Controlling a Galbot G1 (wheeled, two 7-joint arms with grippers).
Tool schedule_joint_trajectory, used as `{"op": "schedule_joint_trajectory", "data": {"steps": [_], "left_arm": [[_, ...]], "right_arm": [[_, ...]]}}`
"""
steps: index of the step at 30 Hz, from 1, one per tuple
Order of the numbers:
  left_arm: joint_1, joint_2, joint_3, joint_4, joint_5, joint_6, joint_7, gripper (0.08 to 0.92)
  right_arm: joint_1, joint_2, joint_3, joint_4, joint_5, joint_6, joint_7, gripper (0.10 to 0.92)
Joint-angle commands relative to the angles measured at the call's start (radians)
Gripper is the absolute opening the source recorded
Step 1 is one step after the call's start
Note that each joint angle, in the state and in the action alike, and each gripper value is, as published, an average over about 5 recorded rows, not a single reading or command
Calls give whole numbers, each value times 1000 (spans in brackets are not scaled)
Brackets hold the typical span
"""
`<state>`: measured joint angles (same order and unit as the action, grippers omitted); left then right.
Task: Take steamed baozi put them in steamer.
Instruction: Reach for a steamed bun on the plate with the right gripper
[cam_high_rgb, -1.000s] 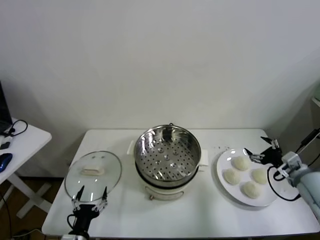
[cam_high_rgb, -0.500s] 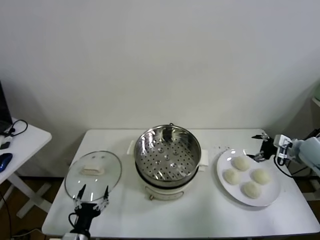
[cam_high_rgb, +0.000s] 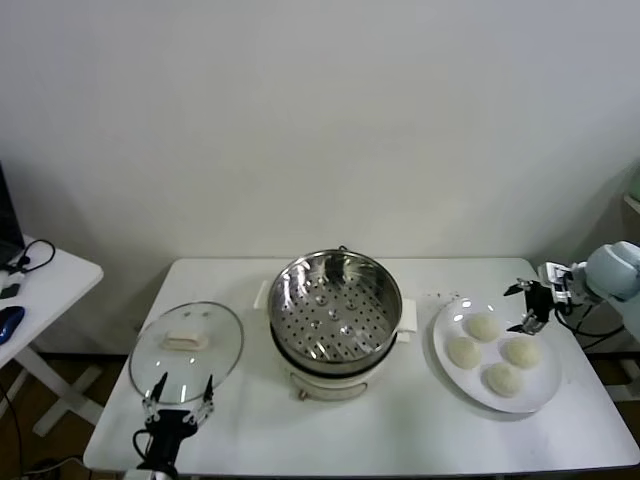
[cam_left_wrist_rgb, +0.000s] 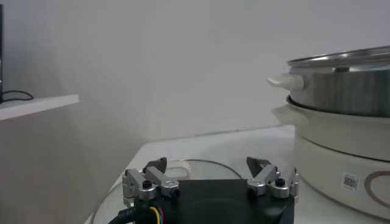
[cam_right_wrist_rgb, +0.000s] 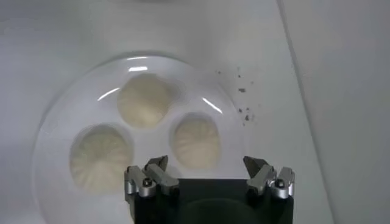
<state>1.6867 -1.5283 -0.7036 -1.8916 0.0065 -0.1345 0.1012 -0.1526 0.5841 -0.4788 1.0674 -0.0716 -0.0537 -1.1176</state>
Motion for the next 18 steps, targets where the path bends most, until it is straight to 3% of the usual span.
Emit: {"op": "schedule_joint_trajectory", "data": {"steps": [1,18], "left_arm": [[4,-6,-1,1,8,-1,2,823],[15,-2,-15,0,10,-1,4,823]], "right_arm": [[112,154,-119,-191,-103,81,-74,823],[123,268,-131,-318,-201,150,-95,823]]}}
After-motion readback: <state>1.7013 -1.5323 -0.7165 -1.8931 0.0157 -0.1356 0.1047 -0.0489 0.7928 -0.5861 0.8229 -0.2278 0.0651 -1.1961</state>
